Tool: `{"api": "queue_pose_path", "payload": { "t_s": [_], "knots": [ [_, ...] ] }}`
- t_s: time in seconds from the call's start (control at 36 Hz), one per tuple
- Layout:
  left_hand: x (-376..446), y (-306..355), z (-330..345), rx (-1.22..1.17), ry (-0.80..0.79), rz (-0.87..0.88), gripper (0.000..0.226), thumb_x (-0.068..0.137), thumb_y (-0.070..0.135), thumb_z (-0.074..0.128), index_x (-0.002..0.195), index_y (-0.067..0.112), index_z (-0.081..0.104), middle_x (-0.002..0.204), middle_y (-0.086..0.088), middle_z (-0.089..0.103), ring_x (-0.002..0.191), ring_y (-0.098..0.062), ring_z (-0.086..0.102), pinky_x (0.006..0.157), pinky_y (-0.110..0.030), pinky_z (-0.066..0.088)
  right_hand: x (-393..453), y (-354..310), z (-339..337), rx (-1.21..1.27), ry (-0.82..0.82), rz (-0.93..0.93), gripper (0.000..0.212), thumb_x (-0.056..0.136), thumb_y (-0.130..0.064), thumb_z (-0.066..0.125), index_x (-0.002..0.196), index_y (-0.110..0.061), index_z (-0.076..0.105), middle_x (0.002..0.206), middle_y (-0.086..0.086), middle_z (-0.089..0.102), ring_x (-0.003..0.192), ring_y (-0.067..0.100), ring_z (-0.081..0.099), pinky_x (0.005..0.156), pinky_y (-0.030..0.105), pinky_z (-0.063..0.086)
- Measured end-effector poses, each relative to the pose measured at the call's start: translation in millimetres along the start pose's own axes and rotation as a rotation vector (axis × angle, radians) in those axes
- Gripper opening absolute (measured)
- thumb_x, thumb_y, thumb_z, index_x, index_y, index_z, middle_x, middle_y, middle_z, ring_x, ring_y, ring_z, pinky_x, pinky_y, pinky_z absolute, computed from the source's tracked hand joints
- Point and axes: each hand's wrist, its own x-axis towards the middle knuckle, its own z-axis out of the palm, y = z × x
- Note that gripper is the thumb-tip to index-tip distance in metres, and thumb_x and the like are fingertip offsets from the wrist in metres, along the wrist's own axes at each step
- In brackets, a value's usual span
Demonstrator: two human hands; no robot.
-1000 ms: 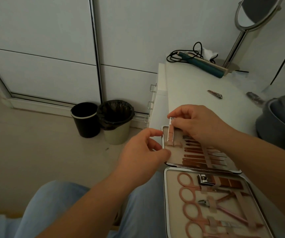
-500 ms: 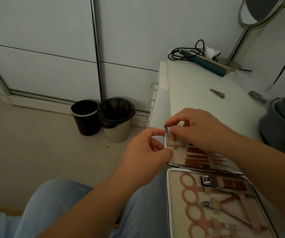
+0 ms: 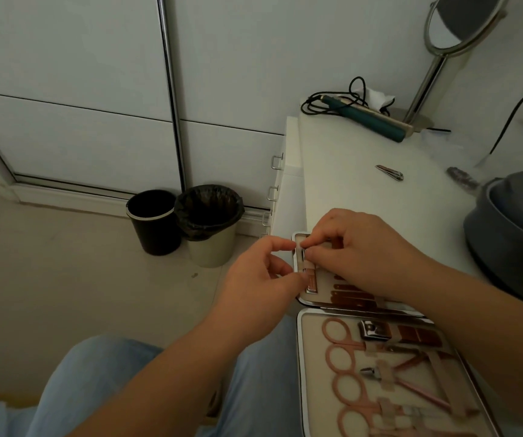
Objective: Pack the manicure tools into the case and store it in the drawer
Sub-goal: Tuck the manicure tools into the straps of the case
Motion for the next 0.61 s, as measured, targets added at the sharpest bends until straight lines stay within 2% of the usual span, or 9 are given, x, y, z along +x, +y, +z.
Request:
{"api": "queue_pose_path", "payload": {
  "t_s": [0.08, 0.19, 0.28, 0.39, 0.44, 0.5, 0.56, 0.61],
  "knots": [
    [1, 1, 0, -0.014, -0.006, 0.008, 0.033, 0.072, 0.013, 0.071, 0.09, 0.036, 0.057, 0.073, -0.005, 0.066, 0.074, -0.03, 0.064, 0.069, -0.039, 0.052, 1, 3, -2, 0.017, -0.018, 0.003, 0.013, 0.082, -0.032, 0.059, 0.087, -0.035, 0.071, 0.079, -0.021, 0.054, 0.078, 0.0, 0.052, 0.071, 0.02, 0.043],
    [5, 1, 2, -0.01, -0.016, 0.013, 0.03, 0.074, 0.014, 0.069, 0.09, 0.036, 0.058, 0.072, -0.004, 0.065, 0.068, -0.021, 0.063, 0.061, -0.027, 0.05, 8, 18, -8, 0.044, 0.085, 0.057, 0.01, 0.082, -0.038, 0.056, 0.079, -0.047, 0.058, 0.083, -0.025, 0.053, 0.079, 0.0, 0.051, 0.064, 0.016, 0.035],
    [8, 1, 6, -0.001, -0.01, 0.028, 0.023, 0.077, 0.023, 0.068, 0.093, 0.036, 0.057, 0.072, -0.005, 0.066, 0.066, -0.016, 0.063, 0.054, -0.021, 0.049, 16, 35, -17, 0.053, 0.15, 0.138, 0.009, 0.084, -0.035, 0.057, 0.081, -0.043, 0.06, 0.079, -0.028, 0.05, 0.076, -0.003, 0.05, 0.061, 0.013, 0.031],
    [16, -2, 10, 0.008, -0.004, 0.051, 0.021, 0.078, 0.022, 0.067, 0.093, 0.033, 0.058, 0.065, -0.003, 0.058, 0.06, -0.011, 0.06, 0.054, -0.019, 0.049, 29, 58, -34, 0.054, 0.129, 0.26, 0.007, 0.085, -0.033, 0.057, 0.085, -0.035, 0.064, 0.081, -0.024, 0.053, 0.074, -0.005, 0.048, 0.061, 0.011, 0.032],
    [20, -2, 14, -0.003, -0.011, 0.052, 0.022, 0.077, 0.021, 0.067, 0.094, 0.031, 0.059, 0.063, -0.002, 0.053, 0.058, -0.01, 0.057, 0.051, -0.019, 0.048, 38, 66, -46, -0.037, 0.084, 0.317, 0.01, 0.084, -0.034, 0.058, 0.09, -0.03, 0.065, 0.089, -0.016, 0.057, 0.077, 0.0, 0.049, 0.064, 0.016, 0.035],
    [25, -1, 20, -0.04, -0.007, 0.047, 0.021, 0.074, 0.021, 0.068, 0.091, 0.03, 0.06, 0.061, 0.0, 0.048, 0.056, -0.009, 0.054, 0.049, -0.019, 0.048, 49, 73, -58, -0.201, 0.028, 0.373, 0.023, 0.085, -0.036, 0.057, 0.101, -0.023, 0.066, 0.1, -0.007, 0.061, 0.086, 0.009, 0.05, 0.074, 0.022, 0.038],
    [29, -1, 26, -0.078, 0.005, 0.044, 0.019, 0.074, 0.018, 0.068, 0.086, 0.03, 0.06, 0.059, 0.002, 0.043, 0.053, -0.007, 0.049, 0.046, -0.018, 0.047, 62, 80, -69, -0.344, -0.006, 0.428, 0.032, 0.086, -0.038, 0.055, 0.109, -0.018, 0.065, 0.109, -0.001, 0.062, 0.092, 0.015, 0.052, 0.077, 0.028, 0.04],
    [32, -1, 30, -0.093, 0.019, 0.051, 0.018, 0.074, 0.016, 0.068, 0.084, 0.03, 0.061, 0.058, 0.003, 0.042, 0.05, -0.004, 0.046, 0.043, -0.015, 0.043, 76, 89, -77, -0.455, -0.024, 0.492, 0.034, 0.087, -0.036, 0.053, 0.108, -0.013, 0.064, 0.107, 0.005, 0.063, 0.094, 0.022, 0.056, 0.075, 0.03, 0.043]
  ]
}}
